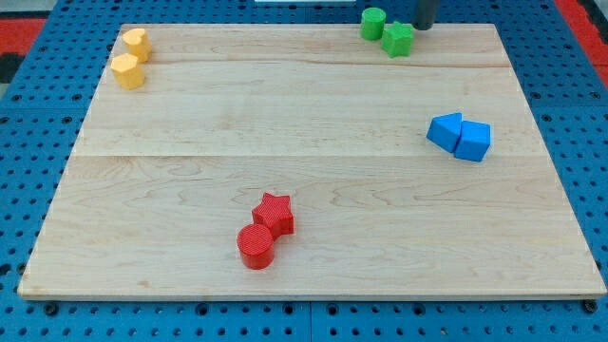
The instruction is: Push the yellow hexagon right to the yellow heart
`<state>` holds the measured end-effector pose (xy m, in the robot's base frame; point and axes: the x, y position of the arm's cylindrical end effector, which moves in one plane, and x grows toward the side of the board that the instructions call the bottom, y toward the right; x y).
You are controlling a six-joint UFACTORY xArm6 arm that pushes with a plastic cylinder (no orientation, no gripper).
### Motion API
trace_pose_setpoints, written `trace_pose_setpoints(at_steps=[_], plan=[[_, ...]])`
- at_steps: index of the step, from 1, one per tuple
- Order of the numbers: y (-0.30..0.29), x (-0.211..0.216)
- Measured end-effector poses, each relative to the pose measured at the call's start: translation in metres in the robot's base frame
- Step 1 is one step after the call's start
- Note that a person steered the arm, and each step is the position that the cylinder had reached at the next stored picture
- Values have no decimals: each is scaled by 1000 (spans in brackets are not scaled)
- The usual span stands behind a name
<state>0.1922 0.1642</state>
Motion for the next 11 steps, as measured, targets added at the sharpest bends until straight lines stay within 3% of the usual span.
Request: trace_pose_setpoints(at_steps=[2, 4, 6, 7, 11], plan=[[-172, 1], [-248, 67], [-419, 145], [-459, 137], [-365, 89]])
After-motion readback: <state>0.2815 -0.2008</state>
